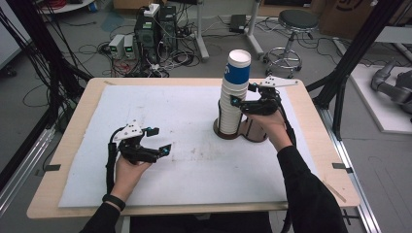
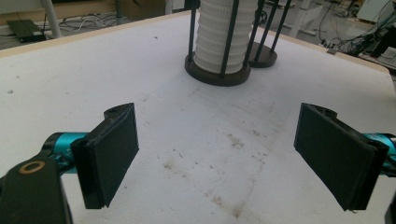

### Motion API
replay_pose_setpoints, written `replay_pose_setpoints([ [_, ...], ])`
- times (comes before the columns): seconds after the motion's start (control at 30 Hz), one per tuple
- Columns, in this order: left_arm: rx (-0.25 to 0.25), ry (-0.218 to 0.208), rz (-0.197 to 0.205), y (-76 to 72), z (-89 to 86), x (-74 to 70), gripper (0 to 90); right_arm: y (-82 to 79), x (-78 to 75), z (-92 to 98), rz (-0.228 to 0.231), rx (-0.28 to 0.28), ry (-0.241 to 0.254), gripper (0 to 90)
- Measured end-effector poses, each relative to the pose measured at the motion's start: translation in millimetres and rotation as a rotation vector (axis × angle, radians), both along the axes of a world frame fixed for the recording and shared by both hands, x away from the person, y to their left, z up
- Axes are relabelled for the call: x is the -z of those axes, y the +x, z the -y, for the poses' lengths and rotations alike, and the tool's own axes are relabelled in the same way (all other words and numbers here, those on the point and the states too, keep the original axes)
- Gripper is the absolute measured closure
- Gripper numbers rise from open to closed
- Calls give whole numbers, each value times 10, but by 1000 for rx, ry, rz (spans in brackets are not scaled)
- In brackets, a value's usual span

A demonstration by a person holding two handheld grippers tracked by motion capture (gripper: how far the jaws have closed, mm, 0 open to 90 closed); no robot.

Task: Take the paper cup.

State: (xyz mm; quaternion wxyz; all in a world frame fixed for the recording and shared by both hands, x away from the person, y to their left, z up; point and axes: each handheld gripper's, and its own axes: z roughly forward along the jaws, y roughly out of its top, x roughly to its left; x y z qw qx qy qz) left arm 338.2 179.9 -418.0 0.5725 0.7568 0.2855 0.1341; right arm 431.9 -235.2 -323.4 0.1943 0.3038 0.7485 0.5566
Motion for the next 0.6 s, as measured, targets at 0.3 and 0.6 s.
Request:
replay_pose_setpoints([
  [0.3, 9, -16, 6, -15, 29, -29, 138, 20, -3, 16, 1, 15, 8, 157],
  [0.6, 33, -18, 39, -15, 123, -245, 138, -1, -5, -9, 14, 9, -9, 158],
])
